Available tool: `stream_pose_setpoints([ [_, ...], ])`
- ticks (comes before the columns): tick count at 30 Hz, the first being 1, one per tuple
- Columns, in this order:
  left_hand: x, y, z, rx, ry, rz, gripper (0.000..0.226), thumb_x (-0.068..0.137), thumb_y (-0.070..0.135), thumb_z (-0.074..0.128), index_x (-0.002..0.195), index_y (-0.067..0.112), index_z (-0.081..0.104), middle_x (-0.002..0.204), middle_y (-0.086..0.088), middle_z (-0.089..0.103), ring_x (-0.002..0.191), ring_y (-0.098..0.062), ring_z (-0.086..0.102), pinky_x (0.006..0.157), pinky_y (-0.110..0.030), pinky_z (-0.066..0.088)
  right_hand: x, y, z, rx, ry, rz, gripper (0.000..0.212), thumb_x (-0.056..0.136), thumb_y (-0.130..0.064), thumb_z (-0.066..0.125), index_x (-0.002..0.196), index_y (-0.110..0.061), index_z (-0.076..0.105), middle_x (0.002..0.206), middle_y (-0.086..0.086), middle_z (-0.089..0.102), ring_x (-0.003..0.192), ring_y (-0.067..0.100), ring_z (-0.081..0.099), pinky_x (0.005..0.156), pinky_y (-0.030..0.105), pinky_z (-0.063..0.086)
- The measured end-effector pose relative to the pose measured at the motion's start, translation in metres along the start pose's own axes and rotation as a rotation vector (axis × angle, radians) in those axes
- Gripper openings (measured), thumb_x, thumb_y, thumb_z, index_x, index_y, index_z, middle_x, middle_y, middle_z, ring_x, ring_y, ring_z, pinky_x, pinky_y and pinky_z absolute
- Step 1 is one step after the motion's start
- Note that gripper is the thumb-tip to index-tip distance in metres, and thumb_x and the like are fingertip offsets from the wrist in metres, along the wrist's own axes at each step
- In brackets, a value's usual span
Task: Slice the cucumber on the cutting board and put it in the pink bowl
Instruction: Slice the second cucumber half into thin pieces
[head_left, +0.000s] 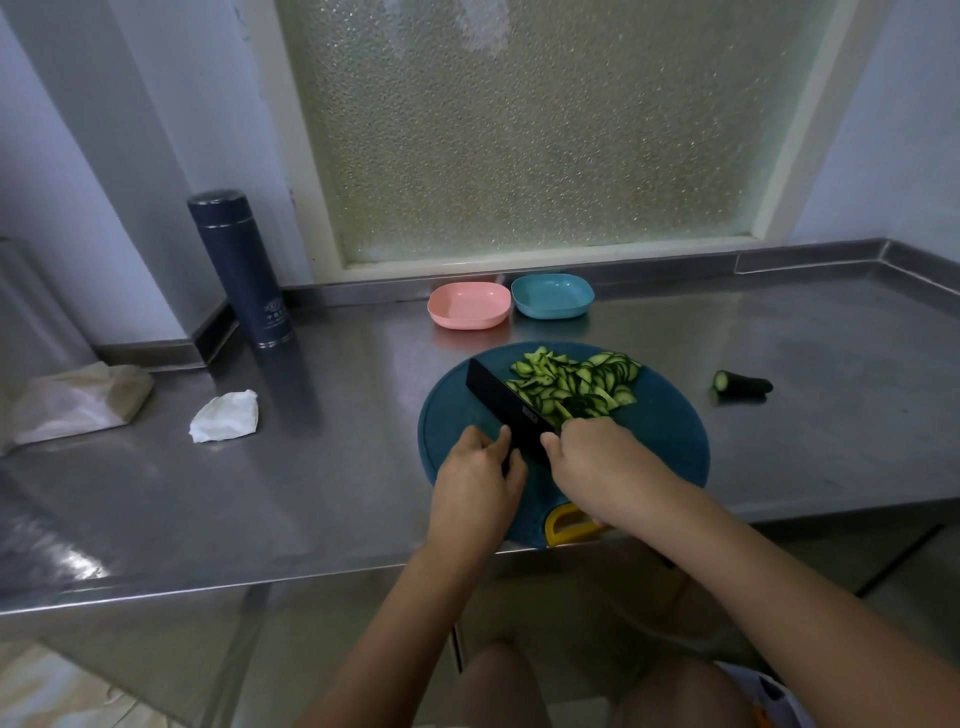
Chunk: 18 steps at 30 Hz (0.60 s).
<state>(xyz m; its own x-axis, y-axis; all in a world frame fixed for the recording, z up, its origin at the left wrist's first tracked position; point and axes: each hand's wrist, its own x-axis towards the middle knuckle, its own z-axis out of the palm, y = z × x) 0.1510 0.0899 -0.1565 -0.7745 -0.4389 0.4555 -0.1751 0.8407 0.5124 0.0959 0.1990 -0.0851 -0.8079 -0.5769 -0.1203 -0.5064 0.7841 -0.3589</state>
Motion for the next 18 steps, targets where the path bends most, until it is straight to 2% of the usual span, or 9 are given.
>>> stream_pose_setpoints([
  [2,0.000,-0.001,0.001,0.000,0.007,0.004,0.033,0.091,0.021,0.057,0.120,0.006,0.062,0.087,-0.010,0.056,0.069,-0.021,0.057,0.058,-0.024,0.037,0.003,-0.001,0.001,0.011,-0.004,-0.013,0.041,0.103,-0.033,0.029,0.073,-0.012,0.047,0.065,0.002,0.047,0.054,0.014,0.046,0.052,0.028,0.041],
  [6,0.000,-0.002,0.002,-0.024,0.018,0.012,0.034,0.091,0.021,0.057,0.122,0.006,0.060,0.088,-0.011,0.057,0.071,-0.021,0.057,0.059,-0.024,0.038,0.011,-0.003,0.005,0.060,-0.034,0.005,0.036,0.103,-0.032,0.030,0.081,-0.011,0.049,0.064,0.002,0.046,0.052,0.012,0.044,0.049,0.024,0.038],
  [9,0.000,-0.002,0.002,-0.037,0.026,0.006,0.034,0.090,0.020,0.058,0.121,0.007,0.061,0.087,-0.011,0.057,0.070,-0.021,0.057,0.058,-0.025,0.040,0.011,-0.003,0.008,0.063,-0.025,0.010,0.037,0.103,-0.031,0.030,0.076,-0.012,0.048,0.064,0.002,0.046,0.052,0.013,0.043,0.052,0.023,0.038],
  [13,0.000,-0.002,0.003,-0.039,0.040,0.008,0.032,0.087,0.017,0.062,0.116,0.005,0.065,0.082,-0.011,0.058,0.065,-0.023,0.058,0.055,-0.024,0.040,0.007,-0.003,0.012,0.041,-0.003,0.037,0.042,0.104,-0.031,0.029,0.066,-0.016,0.039,0.065,0.002,0.043,0.063,0.019,0.048,0.049,0.024,0.035],
  [16,0.000,-0.002,0.003,-0.033,0.053,0.010,0.032,0.087,0.017,0.062,0.116,0.005,0.064,0.082,-0.012,0.058,0.065,-0.023,0.059,0.056,-0.025,0.040,0.002,-0.006,0.008,0.086,-0.020,0.083,0.038,0.104,-0.026,0.030,0.071,-0.014,0.044,0.074,0.004,0.045,0.075,0.023,0.053,0.068,0.029,0.046],
  [18,0.000,-0.002,0.003,-0.030,0.057,0.015,0.033,0.088,0.018,0.061,0.118,0.005,0.063,0.085,-0.012,0.059,0.068,-0.024,0.059,0.057,-0.025,0.040,-0.002,-0.005,0.004,0.087,-0.026,0.090,0.040,0.104,-0.028,0.030,0.070,-0.013,0.045,0.071,0.003,0.045,0.064,0.019,0.050,0.074,0.032,0.048],
])
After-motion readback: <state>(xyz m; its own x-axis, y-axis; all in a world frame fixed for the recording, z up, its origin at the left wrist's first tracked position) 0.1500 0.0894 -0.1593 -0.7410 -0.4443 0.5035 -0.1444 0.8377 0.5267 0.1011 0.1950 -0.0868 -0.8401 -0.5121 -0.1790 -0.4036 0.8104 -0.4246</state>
